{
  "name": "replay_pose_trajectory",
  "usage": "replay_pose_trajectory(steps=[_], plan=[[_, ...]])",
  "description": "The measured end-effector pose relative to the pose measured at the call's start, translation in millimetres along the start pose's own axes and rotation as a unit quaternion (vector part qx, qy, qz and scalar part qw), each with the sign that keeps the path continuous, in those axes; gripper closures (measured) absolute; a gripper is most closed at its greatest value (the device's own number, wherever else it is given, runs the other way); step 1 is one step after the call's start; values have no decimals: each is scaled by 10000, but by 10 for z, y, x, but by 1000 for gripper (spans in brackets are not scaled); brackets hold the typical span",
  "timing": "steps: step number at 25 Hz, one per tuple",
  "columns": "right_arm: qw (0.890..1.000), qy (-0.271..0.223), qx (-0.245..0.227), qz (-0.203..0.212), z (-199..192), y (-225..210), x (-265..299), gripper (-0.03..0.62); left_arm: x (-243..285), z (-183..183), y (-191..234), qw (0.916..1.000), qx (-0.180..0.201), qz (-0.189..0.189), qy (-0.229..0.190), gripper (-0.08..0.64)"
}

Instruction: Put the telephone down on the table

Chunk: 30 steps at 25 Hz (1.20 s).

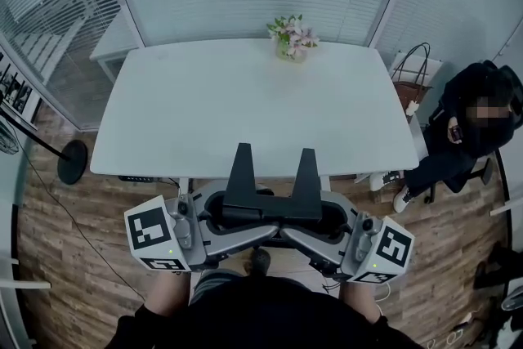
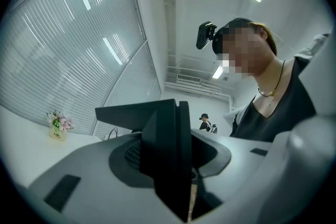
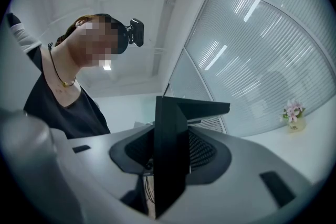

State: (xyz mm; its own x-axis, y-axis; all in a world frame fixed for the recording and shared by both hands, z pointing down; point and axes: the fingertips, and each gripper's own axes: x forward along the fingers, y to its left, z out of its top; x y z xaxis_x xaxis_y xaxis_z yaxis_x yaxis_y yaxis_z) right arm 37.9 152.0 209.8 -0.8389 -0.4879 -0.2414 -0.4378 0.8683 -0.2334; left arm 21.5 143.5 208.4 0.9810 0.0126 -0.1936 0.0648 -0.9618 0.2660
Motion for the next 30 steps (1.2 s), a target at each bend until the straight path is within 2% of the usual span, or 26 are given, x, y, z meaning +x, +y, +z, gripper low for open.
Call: replay_pose_trajectory(steps=[21, 30], plan=[[10000, 15, 14, -49, 18, 40, 33, 419, -26, 45, -27, 10000, -33, -52, 31, 371], [9998, 18, 149, 165, -22, 19, 35, 419, -43, 7, -10, 9998, -33, 187, 38, 371]])
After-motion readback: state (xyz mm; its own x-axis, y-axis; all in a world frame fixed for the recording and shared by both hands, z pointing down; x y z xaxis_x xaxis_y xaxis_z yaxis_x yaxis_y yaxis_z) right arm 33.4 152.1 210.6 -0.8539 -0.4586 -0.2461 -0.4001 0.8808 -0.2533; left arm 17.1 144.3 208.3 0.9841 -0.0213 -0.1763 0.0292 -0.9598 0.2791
